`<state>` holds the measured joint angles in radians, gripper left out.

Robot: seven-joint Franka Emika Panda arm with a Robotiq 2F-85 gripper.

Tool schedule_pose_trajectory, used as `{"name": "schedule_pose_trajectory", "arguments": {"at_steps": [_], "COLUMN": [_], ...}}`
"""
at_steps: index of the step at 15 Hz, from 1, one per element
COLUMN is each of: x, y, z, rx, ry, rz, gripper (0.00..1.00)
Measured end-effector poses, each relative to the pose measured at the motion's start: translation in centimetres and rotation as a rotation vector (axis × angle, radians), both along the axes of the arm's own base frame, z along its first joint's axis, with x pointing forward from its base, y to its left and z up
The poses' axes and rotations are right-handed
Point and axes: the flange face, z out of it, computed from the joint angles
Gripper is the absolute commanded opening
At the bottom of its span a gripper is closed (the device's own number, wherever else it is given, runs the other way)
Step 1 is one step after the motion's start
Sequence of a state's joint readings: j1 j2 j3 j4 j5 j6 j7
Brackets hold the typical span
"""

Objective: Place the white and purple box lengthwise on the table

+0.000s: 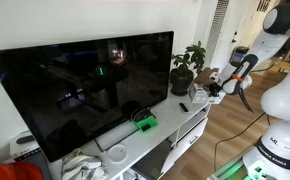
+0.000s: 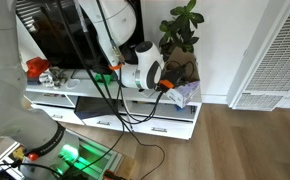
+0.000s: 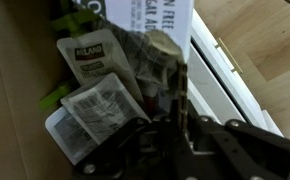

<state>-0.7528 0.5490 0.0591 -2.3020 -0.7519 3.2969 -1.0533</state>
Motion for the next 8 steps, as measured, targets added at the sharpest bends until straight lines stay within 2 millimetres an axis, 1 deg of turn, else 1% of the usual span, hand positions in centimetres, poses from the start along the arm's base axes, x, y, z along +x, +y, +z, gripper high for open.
{"name": "schedule_pose_trajectory", "arguments": {"at_steps": [3,4,5,6,8], "x": [0.1,0.1,0.2,0.1,-0.3], "y": [0.1,0.2,0.2,0.3,0.8], "z": [-0.2,-0.2,-0.2,-0.5,-1.8], "rx": [0.001,0.001,0.002,0.005,0.012], "ry": [0.002,0.002,0.002,0.008,0.031], "rz": [0.004,0.005,0.006,0.007,0.036], "gripper": [0.08,0.02,0.02,0.02,0.02]}}
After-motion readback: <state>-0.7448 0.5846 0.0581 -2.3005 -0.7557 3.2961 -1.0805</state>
